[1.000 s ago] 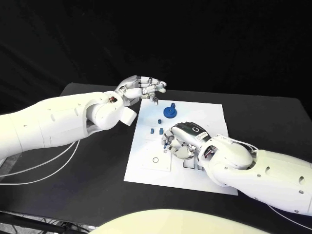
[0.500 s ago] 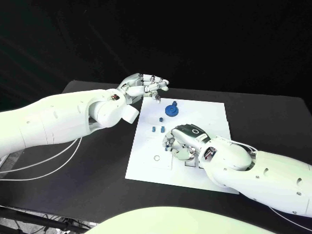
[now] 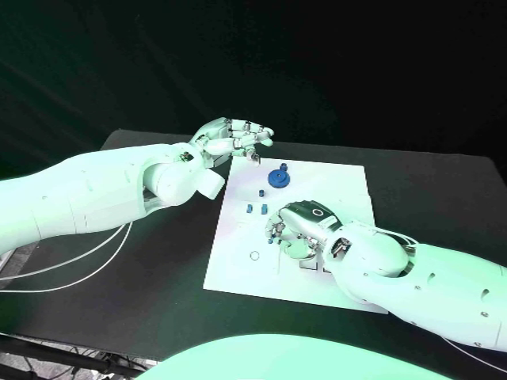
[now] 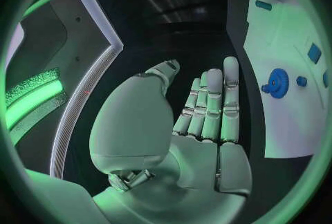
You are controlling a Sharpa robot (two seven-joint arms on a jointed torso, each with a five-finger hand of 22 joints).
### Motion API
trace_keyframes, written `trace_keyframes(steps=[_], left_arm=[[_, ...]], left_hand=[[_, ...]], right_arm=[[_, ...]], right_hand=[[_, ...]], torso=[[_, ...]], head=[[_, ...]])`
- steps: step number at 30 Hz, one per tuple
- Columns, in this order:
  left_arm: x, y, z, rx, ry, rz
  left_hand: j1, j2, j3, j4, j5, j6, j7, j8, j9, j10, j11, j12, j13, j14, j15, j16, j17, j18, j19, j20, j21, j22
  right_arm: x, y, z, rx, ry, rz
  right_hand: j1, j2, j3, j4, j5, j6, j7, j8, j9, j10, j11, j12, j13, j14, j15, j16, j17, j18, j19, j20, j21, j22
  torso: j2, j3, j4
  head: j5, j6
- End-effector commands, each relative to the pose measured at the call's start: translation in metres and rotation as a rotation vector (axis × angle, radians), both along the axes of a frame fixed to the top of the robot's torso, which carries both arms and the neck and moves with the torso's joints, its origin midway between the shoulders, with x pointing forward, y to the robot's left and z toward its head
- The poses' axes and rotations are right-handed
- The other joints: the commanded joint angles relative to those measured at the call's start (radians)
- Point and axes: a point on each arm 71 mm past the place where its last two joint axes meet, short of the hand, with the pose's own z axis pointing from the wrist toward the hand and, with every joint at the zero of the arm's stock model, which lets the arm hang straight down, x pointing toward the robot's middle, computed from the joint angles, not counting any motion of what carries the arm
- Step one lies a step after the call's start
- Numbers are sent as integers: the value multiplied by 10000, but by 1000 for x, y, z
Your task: Assemble the parts on the task board
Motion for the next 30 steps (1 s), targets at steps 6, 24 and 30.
trace_keyframes(steps=[6,24,30], left_arm=[[0,-2,1,-127,28,-171],[-1,-3,0,-102,83,-236],[-1,-3,0,-83,103,-230]], left_hand=[[101,-1,-67,16,-5,-59,101,42,9,-66,-11,66,12,-56,27,39,-9,132,60,-15,-51,-12],[112,17,-91,37,-5,-54,118,68,15,-95,4,74,14,-69,41,42,-15,132,59,-5,-62,-18],[130,42,-103,51,-1,-28,138,101,24,-116,18,83,16,-79,52,45,-22,132,58,3,-71,-23]], right_arm=[[-1,2,-1,-271,-189,-5],[-7,10,-8,-1111,373,495],[-4,7,-9,-1046,318,320]], right_hand=[[32,-16,15,-38,50,27,61,20,12,457,-418,22,-14,391,-53,-7,-14,-153,173,-66,-21,1277],[-298,-129,-178,9,360,-99,110,-20,75,293,-356,-145,6,355,5,-92,-164,-122,87,-12,-116,1178],[-524,-237,-371,83,523,-285,148,-123,87,96,-299,-254,-12,299,46,-239,-369,-76,-31,23,-261,1023]], torso=[[2,-2,5],[-3,-6,3],[-7,1,-3]], head=[[-49,2],[-70,-49],[-80,-32]])
